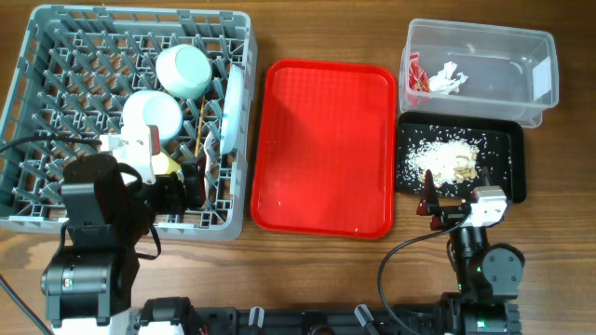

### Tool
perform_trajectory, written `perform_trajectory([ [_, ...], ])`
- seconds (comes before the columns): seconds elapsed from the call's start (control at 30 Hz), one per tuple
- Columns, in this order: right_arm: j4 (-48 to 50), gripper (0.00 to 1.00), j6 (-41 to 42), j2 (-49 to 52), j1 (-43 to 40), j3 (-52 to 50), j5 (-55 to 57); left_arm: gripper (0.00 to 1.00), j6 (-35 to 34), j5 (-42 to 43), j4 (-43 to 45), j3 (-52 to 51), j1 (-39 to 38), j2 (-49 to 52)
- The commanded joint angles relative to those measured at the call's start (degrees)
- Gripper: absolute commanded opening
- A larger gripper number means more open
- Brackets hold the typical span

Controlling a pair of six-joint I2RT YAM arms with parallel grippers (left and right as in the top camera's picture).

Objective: Sort waste into correct bins and load items into the dishwasher rack

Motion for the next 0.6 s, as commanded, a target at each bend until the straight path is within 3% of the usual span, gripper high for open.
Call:
perform_trajectory([
  [0.0, 0.28, 1.00, 0.66, -0.57, 0.09, -0.07, 0.17, 1.00, 1.40, 0.17, -1.01, -0.31, -0.31, -1.90],
  [0.1, 0.28, 1.00, 0.66, -0.57, 0.09, -0.07, 0.17, 1.00, 3.10, -2.73, -1.90, -1.40, -0.31, -5.25],
  [0.23, 0.26, 1.00, 0.66, -0.57, 0.09, -0.07, 0.17, 1.00, 3.06, -3.82, 3.17, -8.02, 0.24, -12.35],
  [0.57, 0.28, 1.00, 0.66, -0.57, 0.09, -0.07, 0.17, 1.00, 1.03, -3.80, 25.03, -32.54, 0.61, -33.99],
])
